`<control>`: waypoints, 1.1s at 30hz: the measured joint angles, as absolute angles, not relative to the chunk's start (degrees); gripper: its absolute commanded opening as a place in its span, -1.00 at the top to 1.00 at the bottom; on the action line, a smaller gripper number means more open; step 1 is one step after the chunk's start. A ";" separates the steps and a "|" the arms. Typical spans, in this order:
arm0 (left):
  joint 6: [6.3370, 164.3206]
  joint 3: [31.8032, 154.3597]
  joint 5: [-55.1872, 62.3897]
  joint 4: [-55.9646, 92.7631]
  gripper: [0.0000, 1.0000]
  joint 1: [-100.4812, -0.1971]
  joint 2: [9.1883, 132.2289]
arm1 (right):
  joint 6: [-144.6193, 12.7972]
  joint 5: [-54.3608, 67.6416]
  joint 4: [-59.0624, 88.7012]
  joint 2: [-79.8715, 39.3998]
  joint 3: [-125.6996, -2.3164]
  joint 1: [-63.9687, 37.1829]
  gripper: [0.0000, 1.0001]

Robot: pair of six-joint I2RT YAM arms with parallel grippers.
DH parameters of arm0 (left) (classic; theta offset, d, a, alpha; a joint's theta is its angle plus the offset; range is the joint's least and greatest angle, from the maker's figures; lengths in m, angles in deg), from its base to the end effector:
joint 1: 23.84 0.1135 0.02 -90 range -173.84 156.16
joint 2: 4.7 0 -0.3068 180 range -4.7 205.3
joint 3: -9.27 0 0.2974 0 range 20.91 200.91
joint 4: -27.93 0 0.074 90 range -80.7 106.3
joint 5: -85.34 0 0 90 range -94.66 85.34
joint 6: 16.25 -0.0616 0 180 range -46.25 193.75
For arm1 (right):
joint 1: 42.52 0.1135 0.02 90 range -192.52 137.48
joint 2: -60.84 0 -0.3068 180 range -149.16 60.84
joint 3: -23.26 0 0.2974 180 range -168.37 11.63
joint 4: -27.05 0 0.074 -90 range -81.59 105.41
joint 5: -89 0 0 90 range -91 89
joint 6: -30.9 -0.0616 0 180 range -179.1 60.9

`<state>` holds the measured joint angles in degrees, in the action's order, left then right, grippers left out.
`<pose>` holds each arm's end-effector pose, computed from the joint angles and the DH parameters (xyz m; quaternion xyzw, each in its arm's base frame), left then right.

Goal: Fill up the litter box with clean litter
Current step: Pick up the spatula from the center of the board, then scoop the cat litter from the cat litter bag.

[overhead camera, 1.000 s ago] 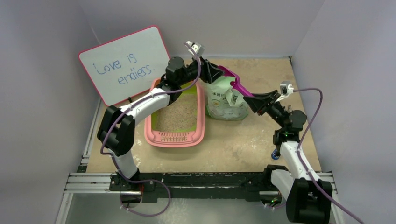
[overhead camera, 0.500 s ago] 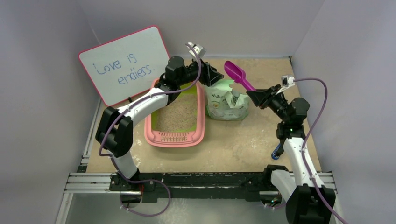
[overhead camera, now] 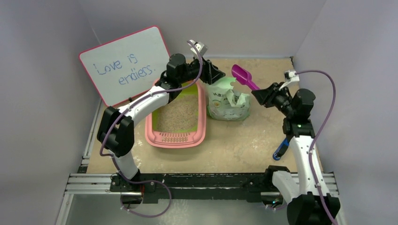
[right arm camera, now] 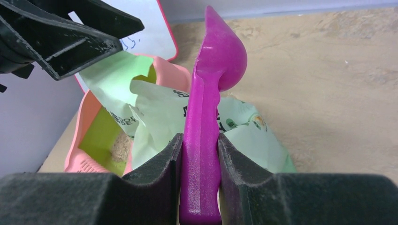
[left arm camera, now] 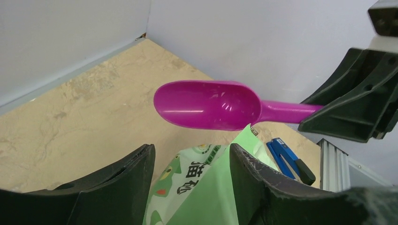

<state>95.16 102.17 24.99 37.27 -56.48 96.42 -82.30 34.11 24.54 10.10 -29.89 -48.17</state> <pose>0.4055 -0.2959 0.3745 0.2480 0.6557 -0.4732 0.5334 0.2497 0.0109 0.3633 -0.0383 0.7066 0.3137 0.6331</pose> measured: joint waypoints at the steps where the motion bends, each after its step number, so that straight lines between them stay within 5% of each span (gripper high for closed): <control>1: 95.09 102.38 25.05 36.83 -0.22 -56.46 96.51 | -81.16 34.09 22.07 9.84 -31.77 -48.17 1.00; 14: 93.63 103.89 25.34 34.19 -0.31 -55.48 96.55 | -69.51 38.53 -1.89 3.61 -42.39 -46.40 1.00; 21: 92.29 105.97 25.62 31.82 -0.45 -54.97 95.94 | -70.17 36.43 -2.43 2.50 -42.90 -45.85 1.00; 25: 88.49 99.94 26.41 28.79 -0.72 -54.71 89.41 | -71.50 35.07 -1.01 1.47 -42.87 -45.79 1.00; 33: 79.90 92.44 27.33 24.13 -0.75 -54.63 77.10 | -72.46 34.22 1.20 -1.13 -42.87 -45.50 1.00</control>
<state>79.90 92.44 27.33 24.13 -54.63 77.10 -72.46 34.22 1.20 -1.13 -42.87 -45.50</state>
